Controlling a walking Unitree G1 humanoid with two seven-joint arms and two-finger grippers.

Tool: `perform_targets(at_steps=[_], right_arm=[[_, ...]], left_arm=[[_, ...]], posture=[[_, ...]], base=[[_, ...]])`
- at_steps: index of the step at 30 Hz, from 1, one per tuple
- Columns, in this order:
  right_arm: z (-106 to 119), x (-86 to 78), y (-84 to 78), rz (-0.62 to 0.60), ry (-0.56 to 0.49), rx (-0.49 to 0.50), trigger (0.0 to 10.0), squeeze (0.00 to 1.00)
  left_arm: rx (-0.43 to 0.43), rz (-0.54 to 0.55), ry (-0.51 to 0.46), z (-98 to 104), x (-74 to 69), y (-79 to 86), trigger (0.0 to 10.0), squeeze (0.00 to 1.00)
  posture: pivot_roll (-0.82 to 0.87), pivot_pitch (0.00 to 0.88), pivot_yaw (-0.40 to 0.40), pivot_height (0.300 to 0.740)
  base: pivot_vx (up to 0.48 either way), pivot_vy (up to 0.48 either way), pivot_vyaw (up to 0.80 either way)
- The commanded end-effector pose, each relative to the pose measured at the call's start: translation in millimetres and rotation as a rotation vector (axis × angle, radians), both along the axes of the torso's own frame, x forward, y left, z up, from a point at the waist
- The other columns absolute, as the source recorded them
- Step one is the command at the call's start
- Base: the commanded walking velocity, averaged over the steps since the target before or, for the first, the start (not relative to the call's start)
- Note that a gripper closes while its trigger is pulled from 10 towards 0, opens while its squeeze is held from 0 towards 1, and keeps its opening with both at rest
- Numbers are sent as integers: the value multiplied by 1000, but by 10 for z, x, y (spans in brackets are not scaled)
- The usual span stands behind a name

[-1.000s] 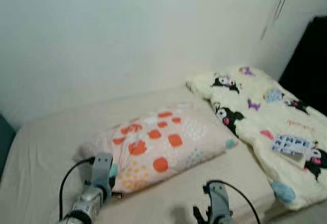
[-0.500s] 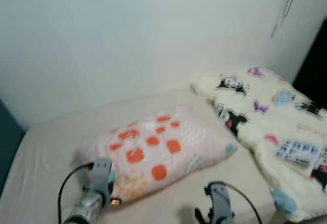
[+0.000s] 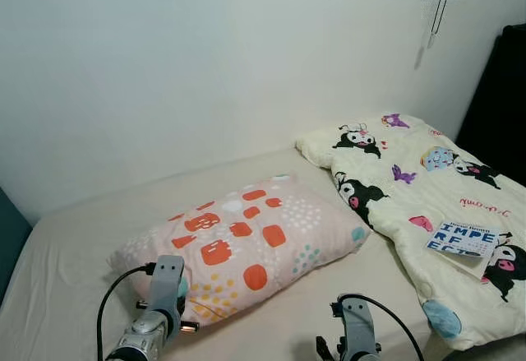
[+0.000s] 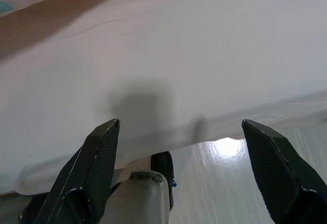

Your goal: Clean up the room

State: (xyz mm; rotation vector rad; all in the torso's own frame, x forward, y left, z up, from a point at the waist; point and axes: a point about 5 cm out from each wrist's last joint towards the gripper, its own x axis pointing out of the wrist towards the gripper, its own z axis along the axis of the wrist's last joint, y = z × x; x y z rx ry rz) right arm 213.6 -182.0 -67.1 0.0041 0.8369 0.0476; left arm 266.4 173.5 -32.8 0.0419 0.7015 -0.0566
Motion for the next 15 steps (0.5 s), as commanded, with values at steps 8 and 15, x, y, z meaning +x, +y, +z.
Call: perform_targets(at_steps=[8,15], right_arm=[[-14,-14,39,2,9,7,10000,0],[-12,-8,47,1,8,9,10000,0]], left_arm=[[28,-11,22,-38,-47,16,10000,0],[27,-11,22,-37,-44,14,10000,0]], posture=[[-60,0,43,740],[-58,0,43,740]], base=[[-285,0,0],[-292,0,0]])
